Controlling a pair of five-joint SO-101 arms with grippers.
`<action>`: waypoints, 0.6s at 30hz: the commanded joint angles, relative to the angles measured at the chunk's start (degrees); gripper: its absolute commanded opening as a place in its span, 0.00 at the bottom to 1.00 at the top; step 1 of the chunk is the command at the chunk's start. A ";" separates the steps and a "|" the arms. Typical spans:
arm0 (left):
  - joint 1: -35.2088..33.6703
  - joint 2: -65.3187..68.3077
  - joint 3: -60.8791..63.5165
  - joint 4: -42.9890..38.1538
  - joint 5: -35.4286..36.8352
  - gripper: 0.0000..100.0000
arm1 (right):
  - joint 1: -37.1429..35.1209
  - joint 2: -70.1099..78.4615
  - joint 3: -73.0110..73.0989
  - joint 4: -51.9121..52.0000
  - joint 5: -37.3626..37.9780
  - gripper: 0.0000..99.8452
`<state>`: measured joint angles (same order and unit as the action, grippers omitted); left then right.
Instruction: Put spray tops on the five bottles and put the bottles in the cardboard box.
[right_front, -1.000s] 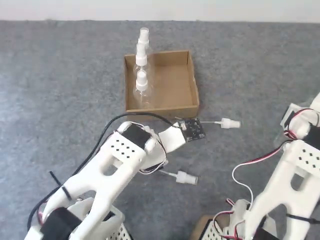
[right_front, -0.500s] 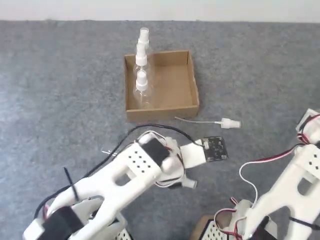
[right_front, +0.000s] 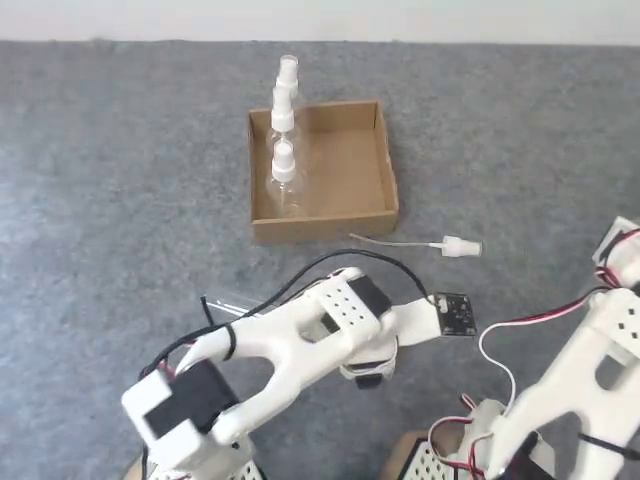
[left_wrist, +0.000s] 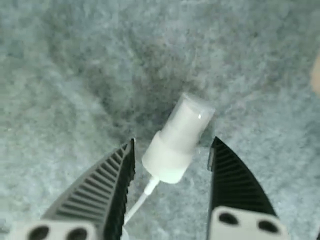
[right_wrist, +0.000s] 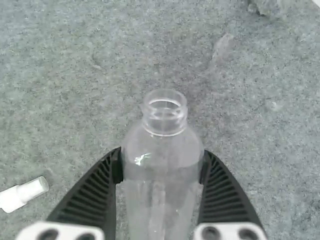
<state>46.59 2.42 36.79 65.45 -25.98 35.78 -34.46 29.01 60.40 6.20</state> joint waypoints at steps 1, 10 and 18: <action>0.26 1.58 -4.79 -1.05 0.44 0.18 | 0.48 -0.22 -3.69 -0.40 0.70 0.05; 0.26 3.25 -5.58 -1.14 0.35 0.14 | 0.40 -0.04 -3.69 -0.40 0.70 0.05; 0.18 2.81 -5.58 -0.79 0.70 0.04 | 0.31 0.13 -3.69 -0.40 0.70 0.05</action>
<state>46.86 6.02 34.15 65.45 -26.15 35.78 -34.46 29.01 60.40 6.20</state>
